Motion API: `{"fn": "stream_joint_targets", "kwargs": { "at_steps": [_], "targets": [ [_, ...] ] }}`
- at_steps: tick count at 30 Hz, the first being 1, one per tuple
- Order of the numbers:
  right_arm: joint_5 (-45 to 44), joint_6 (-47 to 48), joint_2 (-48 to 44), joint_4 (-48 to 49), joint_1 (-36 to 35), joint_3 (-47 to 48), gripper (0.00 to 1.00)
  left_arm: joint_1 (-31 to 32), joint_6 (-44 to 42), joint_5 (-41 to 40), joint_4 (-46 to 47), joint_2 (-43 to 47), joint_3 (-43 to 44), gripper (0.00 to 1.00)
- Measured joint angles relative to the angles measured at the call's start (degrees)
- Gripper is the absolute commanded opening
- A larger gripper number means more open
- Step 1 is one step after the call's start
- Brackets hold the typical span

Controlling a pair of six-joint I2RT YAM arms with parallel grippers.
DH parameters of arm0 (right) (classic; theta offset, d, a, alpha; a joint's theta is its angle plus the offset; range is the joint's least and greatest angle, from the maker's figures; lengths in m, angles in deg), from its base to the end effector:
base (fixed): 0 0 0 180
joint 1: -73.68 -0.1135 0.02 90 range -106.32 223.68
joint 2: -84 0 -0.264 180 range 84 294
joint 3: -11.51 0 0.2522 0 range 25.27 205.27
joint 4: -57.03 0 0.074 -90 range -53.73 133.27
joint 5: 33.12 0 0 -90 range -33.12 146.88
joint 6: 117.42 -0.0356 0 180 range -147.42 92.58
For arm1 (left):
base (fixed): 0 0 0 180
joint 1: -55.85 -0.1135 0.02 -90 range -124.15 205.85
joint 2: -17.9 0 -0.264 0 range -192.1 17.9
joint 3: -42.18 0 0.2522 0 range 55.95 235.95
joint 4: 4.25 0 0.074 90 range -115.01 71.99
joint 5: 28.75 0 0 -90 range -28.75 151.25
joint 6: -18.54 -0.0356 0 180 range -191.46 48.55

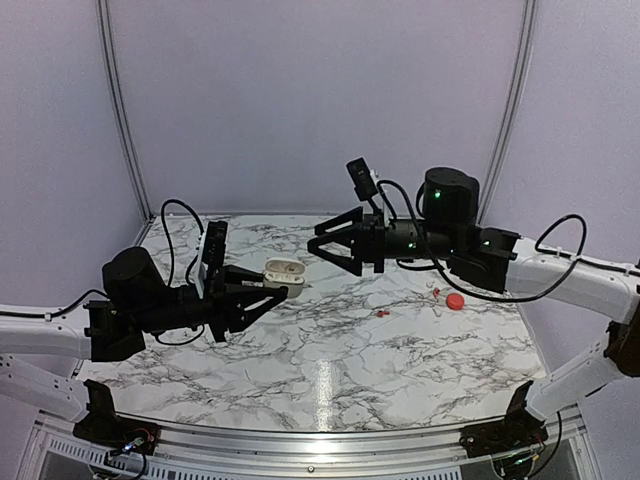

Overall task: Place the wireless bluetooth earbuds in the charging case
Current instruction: Open the charging case, then pick up the right earbud from the center of the board.

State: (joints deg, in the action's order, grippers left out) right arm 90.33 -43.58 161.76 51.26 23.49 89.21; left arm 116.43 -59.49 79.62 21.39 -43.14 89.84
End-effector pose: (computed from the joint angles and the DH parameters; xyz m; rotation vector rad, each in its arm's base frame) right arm 0.1894 0.2579 0.3607 -0.9834 1.5618 1.3282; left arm 0.1095 -0.2170 0.3090 0.8679 1.2101 -1.2620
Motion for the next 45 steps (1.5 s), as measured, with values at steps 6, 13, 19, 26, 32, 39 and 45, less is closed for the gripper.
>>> {"fn": "stream_joint_targets", "kwargs": {
  "at_steps": [6,13,19,26,32,39,45],
  "targets": [
    [1.4,-0.1,-5.3,-2.2,7.6,-2.5,0.72,-0.4,-0.2,-2.7,-1.6,0.0,-0.1,0.0],
    [-4.3,4.3,-1.1,-16.7,26.1,-3.2,0.64,-1.2,-0.2,-3.9,-2.5,0.0,-1.1,0.0],
    [-16.5,10.1,8.5,-27.8,33.4,-0.8,0.63,-1.3,-0.3,-3.9,-2.6,0.0,-1.3,0.0],
    [-22.9,14.9,18.8,-32.3,37.5,2.0,0.62,-1.3,-2.0,-2.1,-2.7,0.0,-2.1,0.0],
    [-26.5,18.5,26.4,-34.9,37.9,7.0,0.62,-1.3,-2.6,-0.8,-2.8,-1.0,-2.2,0.0],
    [-29.3,21.1,30.7,-36.2,38.6,10.3,0.68,-1.3,-3.3,-0.5,-2.9,-1.5,-2.2,0.0],
    [-31.1,22.6,32.5,-37.6,39.4,11.0,0.69,-1.3,-3.5,-0.4,-2.9,-2.6,-2.2,0.0]
  ]
}}
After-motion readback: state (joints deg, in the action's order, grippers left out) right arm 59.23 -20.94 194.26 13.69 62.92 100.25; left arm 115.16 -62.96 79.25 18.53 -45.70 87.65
